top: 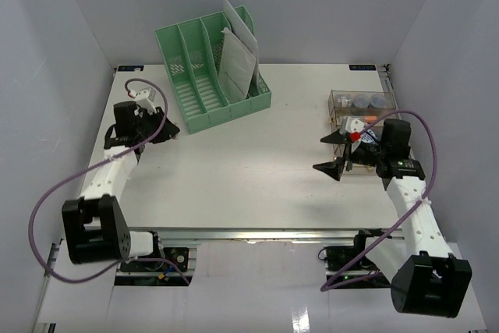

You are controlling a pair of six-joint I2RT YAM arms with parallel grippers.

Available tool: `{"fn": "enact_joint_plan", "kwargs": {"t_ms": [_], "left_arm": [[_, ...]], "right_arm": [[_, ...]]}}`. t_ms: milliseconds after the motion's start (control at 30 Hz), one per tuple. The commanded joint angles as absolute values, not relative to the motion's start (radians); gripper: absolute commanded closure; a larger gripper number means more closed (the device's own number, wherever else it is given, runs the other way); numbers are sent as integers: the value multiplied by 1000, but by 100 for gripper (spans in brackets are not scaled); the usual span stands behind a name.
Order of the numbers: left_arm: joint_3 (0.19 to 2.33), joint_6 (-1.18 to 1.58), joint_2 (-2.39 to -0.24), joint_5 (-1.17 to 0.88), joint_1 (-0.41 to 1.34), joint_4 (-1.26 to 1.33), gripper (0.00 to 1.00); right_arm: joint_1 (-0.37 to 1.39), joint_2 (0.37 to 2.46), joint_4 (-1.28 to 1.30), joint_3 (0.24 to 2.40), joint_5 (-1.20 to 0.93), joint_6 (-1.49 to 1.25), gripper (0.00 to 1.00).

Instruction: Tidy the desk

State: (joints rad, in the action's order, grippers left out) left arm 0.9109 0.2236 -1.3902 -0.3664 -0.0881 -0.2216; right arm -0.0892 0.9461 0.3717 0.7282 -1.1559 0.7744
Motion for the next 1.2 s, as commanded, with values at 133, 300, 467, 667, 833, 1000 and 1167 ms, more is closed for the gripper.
{"fn": "enact_joint_plan", "kwargs": {"t_ms": [133, 300, 467, 667, 833, 1000, 1167], "left_arm": [[715, 400, -1184, -996, 71, 76, 84], [752, 340, -1197, -832, 284, 120, 83], [805, 247, -1227, -626, 413, 142, 83], [856, 139, -1269, -439, 504, 161, 83], [883, 89, -1305, -358, 562, 173, 83], [891, 81, -1335, -348, 576, 181, 83], [890, 80, -1342, -342, 587, 187, 83]], "right_arm": [[303, 1156, 96, 888, -917, 189, 45], [424, 1350, 82, 1085, -853, -120, 39], [468, 1460, 17, 1169, -841, -255, 15], [476, 1550, -37, 1191, -824, -368, 17], [474, 1598, -72, 1201, -837, -415, 24], [474, 1630, -88, 1219, -851, -444, 32], [474, 1634, -111, 1215, -855, -459, 41]]}}
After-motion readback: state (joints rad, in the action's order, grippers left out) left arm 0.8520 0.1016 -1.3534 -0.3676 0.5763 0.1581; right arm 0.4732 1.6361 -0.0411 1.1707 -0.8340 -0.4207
